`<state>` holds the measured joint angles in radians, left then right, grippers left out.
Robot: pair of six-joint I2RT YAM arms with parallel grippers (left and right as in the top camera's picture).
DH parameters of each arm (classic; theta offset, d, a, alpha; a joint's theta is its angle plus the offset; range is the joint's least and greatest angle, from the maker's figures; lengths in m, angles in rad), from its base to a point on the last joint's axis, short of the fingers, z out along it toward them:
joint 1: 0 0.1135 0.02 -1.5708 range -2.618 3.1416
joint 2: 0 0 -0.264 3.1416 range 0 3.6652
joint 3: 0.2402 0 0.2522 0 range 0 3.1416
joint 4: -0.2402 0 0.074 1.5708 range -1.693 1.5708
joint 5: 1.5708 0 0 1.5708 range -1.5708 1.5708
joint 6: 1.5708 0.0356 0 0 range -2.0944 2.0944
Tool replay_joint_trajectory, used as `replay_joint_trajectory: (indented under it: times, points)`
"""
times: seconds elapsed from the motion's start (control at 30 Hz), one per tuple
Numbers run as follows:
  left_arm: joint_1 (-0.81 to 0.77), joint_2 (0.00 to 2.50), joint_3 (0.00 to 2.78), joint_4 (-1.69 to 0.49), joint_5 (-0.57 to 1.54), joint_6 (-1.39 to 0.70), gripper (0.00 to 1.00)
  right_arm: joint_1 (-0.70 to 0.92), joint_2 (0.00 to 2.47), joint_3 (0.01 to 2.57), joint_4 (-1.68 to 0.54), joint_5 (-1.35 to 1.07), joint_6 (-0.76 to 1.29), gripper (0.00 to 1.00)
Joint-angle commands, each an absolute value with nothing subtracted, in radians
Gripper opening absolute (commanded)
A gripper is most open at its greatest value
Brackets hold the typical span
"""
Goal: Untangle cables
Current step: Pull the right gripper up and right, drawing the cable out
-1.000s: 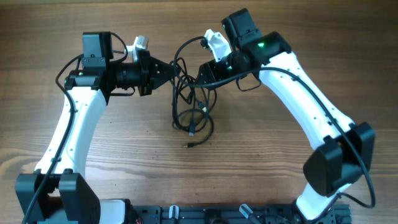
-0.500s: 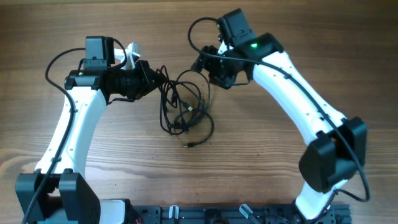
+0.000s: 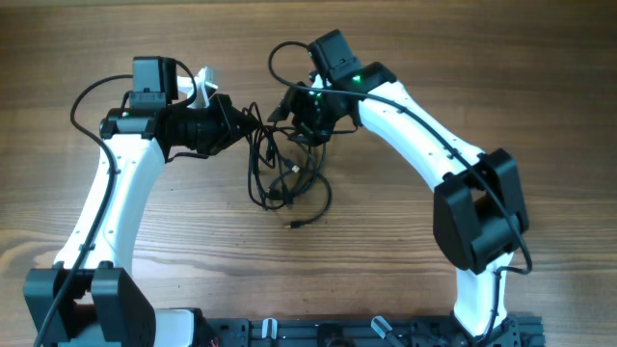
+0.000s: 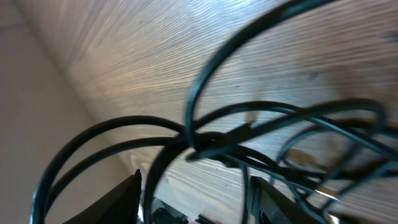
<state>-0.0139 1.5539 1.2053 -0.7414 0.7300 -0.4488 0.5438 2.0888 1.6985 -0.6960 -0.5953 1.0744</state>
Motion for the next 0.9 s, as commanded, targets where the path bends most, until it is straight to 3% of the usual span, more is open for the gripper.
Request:
replay_joint_trajectory:
  times: [0.0,0.13,0.23,0.4,0.7,0.87]
  points:
    - [-0.009,1.554,1.208,-0.758,0.743,-0.426,0.04,0.552,2.153,1.706,-0.665,-0.51,1.083,0.56]
    - [-0.009,1.554,1.208,-0.765,0.743,-0.426,0.04,0.546,2.17,1.706,-0.621,-0.39,1.083,0.53]
    - [-0.009,1.554,1.208,-0.773,0.743,-0.426,0.04,0.545,2.17,1.706,-0.553,-0.369,1.058,0.4]
    - [-0.009,1.554,1.208,-0.78,0.743,-0.426,0.04,0.545,2.17,1.706,-0.559,-0.411,0.87,0.06]
    - [-0.009,1.554,1.208,-0.779,0.742,-0.426,0.04,0.529,2.047,1.71,-0.689,-0.562,0.457,0.04]
    - [-0.009,1.554,1.208,-0.79,0.707,-0.426,0.04,0.51,1.815,1.71,-0.722,-0.741,0.474,0.04]
